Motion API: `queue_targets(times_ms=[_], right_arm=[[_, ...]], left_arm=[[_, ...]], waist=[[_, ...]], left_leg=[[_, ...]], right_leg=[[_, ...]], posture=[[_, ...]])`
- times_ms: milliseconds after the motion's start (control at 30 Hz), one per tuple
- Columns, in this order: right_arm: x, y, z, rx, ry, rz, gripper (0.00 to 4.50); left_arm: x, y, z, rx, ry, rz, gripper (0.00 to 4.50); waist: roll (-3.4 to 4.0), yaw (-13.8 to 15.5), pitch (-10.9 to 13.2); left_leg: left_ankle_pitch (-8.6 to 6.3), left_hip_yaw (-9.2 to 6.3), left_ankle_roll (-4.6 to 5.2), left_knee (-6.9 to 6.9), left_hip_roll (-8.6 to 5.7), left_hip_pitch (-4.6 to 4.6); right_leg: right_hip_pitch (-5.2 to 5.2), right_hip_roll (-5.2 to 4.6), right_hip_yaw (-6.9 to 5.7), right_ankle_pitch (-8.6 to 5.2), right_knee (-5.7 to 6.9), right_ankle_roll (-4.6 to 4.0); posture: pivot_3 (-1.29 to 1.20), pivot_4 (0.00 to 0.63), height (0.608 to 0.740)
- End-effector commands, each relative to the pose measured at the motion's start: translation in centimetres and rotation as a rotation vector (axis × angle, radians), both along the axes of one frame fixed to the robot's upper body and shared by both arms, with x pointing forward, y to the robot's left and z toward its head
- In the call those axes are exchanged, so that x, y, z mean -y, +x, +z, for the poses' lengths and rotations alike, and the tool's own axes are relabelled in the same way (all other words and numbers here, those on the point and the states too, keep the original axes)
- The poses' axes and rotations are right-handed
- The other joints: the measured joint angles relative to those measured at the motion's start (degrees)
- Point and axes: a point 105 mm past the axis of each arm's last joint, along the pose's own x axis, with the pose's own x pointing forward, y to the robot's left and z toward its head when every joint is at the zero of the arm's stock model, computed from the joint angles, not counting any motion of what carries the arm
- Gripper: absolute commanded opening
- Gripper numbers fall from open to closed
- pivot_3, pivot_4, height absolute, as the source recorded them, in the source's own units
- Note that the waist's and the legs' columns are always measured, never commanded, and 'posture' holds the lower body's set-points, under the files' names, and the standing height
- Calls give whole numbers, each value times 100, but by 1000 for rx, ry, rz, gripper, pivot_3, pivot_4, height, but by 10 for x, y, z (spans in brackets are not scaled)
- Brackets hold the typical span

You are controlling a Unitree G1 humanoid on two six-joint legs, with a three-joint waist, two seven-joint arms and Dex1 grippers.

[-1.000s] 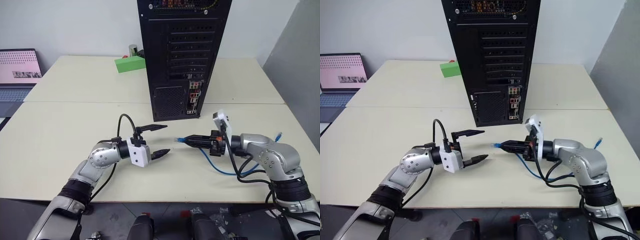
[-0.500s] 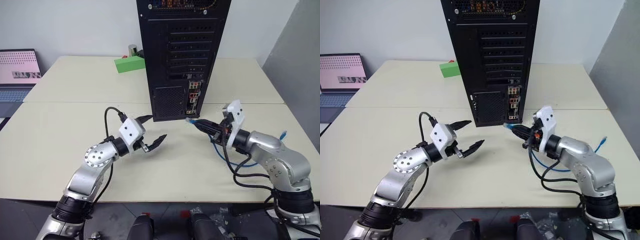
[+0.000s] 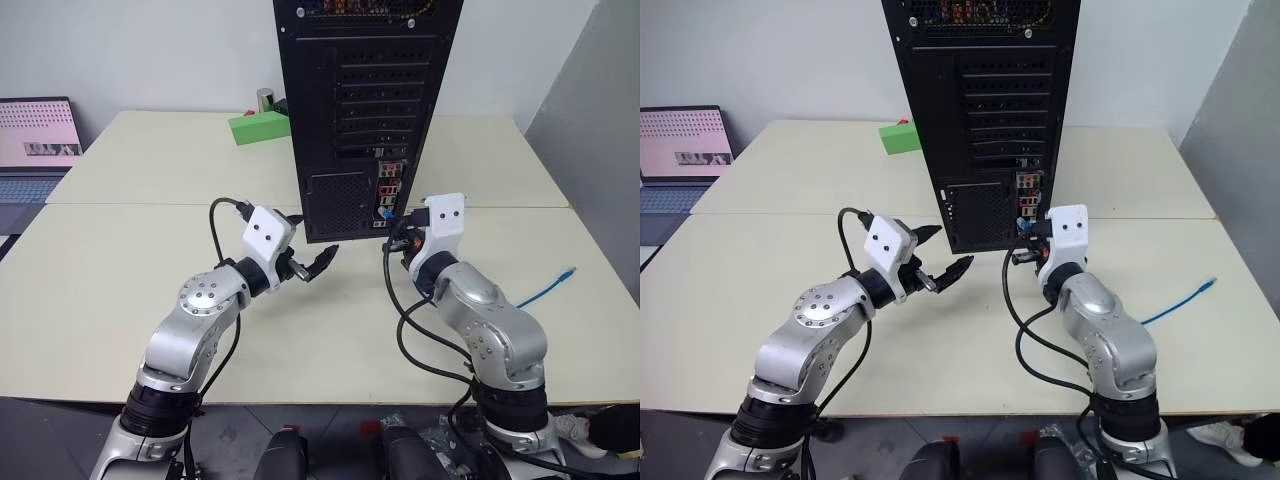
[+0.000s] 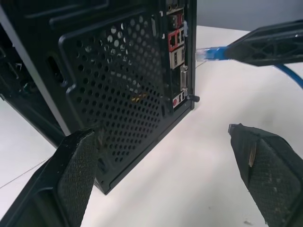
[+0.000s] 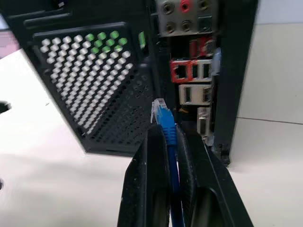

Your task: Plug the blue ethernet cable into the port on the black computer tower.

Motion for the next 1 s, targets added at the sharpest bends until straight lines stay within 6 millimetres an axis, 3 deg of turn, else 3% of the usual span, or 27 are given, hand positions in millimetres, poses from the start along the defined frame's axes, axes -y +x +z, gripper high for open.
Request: queue_targets(times_ms=[33,333,1000], right_arm=[[-5,-1,23,82,38,-24,0],[-12,3,28,83,81,-38,0],[-14,13,19,87,47,-62,0]], left_arm=[[-2,-4,16,66,-14,6,4475],[2,-4,18,88,-7,1,4475],[10,-8,21,81,-83,-58,4475]], waist=[[0,0,0],[0,2,0],[0,0,0]], left_leg=[[0,0,0,-1,0,0],[0,1,0,-3,0,-1],[0,2,0,-4,0,-4]], right_leg=[[0,0,0,0,0,0],[-2,0,0,0,0,-1],[-5,0,1,0,-1,-1]], posture=[[0,150,740],[0,150,740],[0,150,740]])
